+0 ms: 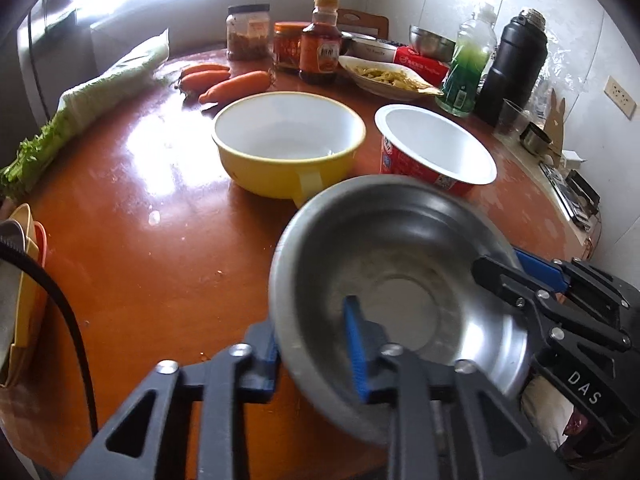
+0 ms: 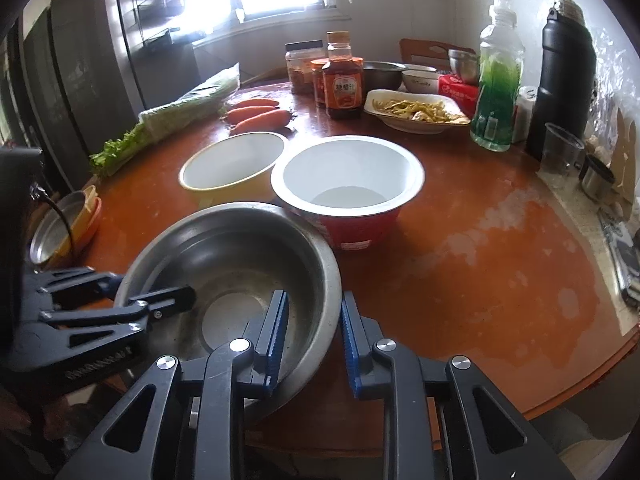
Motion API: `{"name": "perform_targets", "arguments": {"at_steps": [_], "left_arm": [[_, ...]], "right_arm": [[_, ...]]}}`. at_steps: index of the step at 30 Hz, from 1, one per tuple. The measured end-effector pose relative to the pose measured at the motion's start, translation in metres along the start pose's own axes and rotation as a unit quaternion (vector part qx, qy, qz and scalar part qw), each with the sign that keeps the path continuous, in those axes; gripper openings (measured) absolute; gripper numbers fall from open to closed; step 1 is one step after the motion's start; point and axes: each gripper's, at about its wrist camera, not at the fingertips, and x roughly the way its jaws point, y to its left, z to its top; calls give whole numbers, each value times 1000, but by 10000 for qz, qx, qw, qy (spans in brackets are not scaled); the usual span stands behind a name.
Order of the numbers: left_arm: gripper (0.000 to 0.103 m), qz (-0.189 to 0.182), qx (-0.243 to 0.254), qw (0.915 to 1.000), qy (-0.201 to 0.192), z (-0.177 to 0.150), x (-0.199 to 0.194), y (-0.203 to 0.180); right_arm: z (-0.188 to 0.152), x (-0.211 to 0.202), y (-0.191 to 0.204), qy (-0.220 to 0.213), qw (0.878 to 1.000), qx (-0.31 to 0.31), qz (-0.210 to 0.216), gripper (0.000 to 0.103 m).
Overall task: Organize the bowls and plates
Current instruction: 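Slide the steel bowl toward the table edge and open the left tool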
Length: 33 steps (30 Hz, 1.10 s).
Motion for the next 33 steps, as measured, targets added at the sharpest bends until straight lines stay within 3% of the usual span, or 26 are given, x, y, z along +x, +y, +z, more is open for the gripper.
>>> {"name": "perform_targets", "arguments": {"at_steps": [8, 21, 33], "left_arm": [[23, -8, -151, 9999, -74, -4, -12, 12], [23, 509, -395, 9971, -403, -16, -44, 59], [23, 432, -425, 9975, -356, -28, -34, 80]], "right_arm": [[2, -2, 13, -5, 10000, -49, 70, 27], [17, 5, 73, -119, 9979, -442, 458, 27], [18, 21, 91, -65, 9976, -566, 390, 27]]}}
